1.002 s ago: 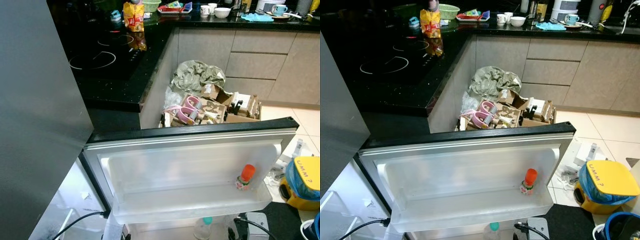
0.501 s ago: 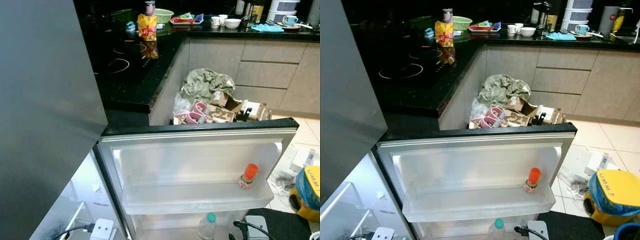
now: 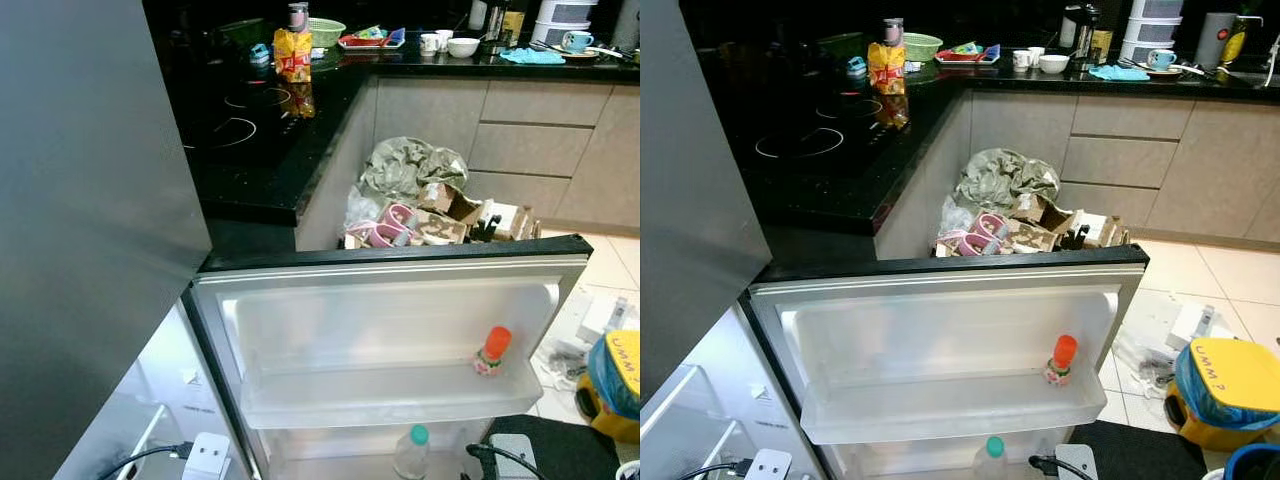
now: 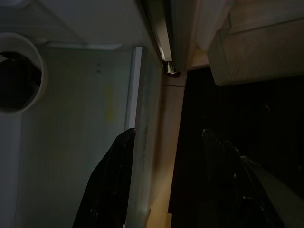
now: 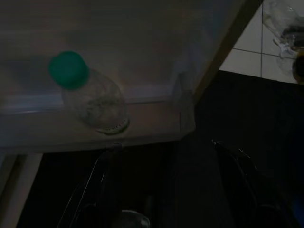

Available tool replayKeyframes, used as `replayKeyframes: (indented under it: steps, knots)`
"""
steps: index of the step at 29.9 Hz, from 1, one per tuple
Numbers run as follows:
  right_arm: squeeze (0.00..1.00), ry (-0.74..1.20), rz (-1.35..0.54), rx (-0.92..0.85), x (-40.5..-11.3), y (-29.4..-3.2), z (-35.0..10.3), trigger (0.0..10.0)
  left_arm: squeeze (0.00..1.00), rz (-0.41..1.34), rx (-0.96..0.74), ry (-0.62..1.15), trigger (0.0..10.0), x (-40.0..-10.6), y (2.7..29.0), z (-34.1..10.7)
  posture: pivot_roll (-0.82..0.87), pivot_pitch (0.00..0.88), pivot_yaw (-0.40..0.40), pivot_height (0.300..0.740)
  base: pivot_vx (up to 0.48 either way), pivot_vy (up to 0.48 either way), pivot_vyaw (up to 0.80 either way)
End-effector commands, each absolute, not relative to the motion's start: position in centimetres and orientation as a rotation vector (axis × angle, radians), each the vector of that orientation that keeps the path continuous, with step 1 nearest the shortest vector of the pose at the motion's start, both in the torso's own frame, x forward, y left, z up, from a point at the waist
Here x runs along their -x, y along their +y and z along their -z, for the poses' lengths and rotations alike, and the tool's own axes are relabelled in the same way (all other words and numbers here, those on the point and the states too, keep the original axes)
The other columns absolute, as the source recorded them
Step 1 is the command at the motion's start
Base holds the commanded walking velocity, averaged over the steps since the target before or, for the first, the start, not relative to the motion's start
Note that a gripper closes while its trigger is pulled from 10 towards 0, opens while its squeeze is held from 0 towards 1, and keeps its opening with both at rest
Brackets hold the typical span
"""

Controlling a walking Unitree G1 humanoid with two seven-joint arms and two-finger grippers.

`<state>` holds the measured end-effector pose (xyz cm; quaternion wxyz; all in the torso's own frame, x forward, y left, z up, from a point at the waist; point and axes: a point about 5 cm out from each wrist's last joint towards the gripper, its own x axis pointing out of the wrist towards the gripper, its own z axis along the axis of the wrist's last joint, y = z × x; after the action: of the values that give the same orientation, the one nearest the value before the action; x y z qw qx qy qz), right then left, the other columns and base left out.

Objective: Restocking fridge

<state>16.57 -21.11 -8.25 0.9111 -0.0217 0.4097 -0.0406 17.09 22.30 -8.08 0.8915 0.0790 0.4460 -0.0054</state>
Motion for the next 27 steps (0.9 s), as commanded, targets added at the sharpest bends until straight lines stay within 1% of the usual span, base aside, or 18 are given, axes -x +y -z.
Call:
replayKeyframes:
  steps: [1, 10, 15, 21, 27]
  knots:
    - [0.00, 0.858, 0.091, 0.047, -16.3, -21.2, 8.4, 10.0, 0.00, 0.014, -0.144, 0.929, 10.0, -17.0, 22.0, 8.2, -0.05, 0.000, 0.021, 0.740, 0.000, -0.244, 0.00]
    - [0.00, 0.851, 0.089, 0.052, -16.6, -21.3, 8.2, 10.0, 0.00, 0.024, -0.101, 0.888, 10.0, -17.8, 21.3, 7.9, -0.05, 0.000, 0.019, 0.740, 0.000, -0.306, 0.00]
    - [0.00, 0.845, 0.087, 0.051, -16.7, -21.4, 8.2, 10.0, 0.00, 0.022, -0.091, 0.880, 10.0, -18.0, 21.1, 7.9, -0.05, 0.000, 0.019, 0.740, 0.000, -0.407, 0.00]
    - [0.00, 0.836, 0.078, 0.065, -16.9, -21.5, 8.0, 10.0, 0.00, 0.037, -0.085, 0.839, 10.0, -19.0, 20.7, 7.4, -0.06, 0.000, 0.018, 0.740, 0.000, -0.407, 0.00]
    - [0.00, 0.829, 0.071, 0.070, -17.0, -21.5, 8.0, 10.0, 0.00, 0.038, -0.082, 0.823, 10.0, -19.2, 20.7, 7.2, -0.06, 0.000, 0.015, 0.740, 0.000, -0.411, 0.00]
